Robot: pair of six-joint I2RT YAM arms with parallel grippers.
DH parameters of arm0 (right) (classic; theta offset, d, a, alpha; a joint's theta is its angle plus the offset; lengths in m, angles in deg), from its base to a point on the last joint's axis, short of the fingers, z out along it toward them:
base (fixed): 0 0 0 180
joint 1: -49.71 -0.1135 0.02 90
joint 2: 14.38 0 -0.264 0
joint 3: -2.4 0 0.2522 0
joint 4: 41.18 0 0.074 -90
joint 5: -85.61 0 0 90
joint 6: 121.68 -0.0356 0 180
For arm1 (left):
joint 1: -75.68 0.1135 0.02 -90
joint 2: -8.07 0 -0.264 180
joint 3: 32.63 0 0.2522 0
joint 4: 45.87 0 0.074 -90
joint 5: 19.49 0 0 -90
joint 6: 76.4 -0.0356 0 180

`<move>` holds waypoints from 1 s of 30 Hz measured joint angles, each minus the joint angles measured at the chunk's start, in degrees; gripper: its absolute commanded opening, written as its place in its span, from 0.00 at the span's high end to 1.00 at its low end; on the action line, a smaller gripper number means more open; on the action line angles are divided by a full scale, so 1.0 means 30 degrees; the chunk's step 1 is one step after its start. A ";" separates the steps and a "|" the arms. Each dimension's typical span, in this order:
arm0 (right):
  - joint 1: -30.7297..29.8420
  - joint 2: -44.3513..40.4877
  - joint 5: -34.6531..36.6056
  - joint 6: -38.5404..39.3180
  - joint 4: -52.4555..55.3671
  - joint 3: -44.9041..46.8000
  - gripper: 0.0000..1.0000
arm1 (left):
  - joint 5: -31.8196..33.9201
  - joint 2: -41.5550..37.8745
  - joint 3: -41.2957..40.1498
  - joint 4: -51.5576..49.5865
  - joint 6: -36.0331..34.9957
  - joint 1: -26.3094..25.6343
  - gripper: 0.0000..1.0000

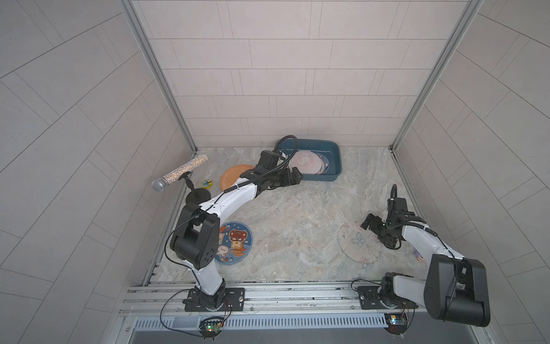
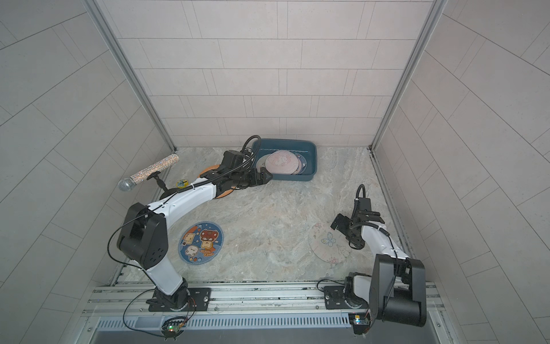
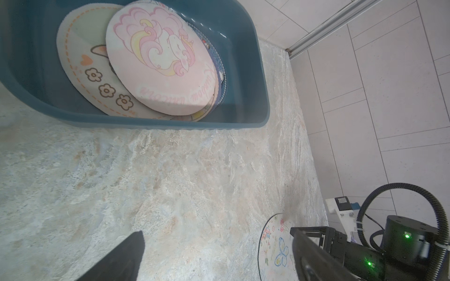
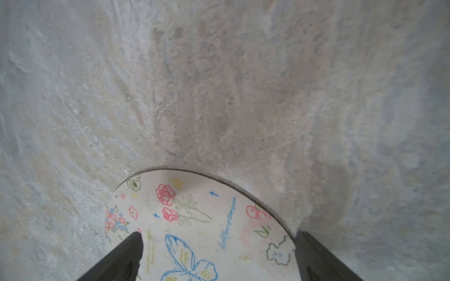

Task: Put the coasters into the storage box
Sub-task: Move the coaster to the center of the board.

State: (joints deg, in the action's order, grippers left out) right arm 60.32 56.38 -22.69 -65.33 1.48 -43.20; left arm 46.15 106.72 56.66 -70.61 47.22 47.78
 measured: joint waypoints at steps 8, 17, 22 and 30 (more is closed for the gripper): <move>-0.2193 0.0080 -0.0306 -0.0823 -0.1224 0.0124 0.00 | 0.0066 -0.0124 -0.0211 -0.0044 -0.0022 -0.0444 0.00; -0.5530 0.0189 -0.0765 -0.2076 -0.2674 0.0372 0.00 | 0.0080 -0.0954 -0.1443 -0.0379 -0.0080 -0.1268 0.00; -0.6819 0.0291 -0.1005 -0.2433 -0.2936 0.0262 0.00 | 0.0066 -0.1195 -0.2040 -0.1027 -0.0138 -0.1559 0.00; -0.7023 -0.1093 -0.0051 -0.1668 0.1253 -0.0087 0.00 | 0.0087 -0.1865 -0.2965 -0.1311 -0.0160 -0.1953 0.00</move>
State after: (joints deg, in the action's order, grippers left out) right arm 39.25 53.10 -22.84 -70.34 5.24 -43.46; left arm 46.41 101.13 47.76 -74.55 46.74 41.92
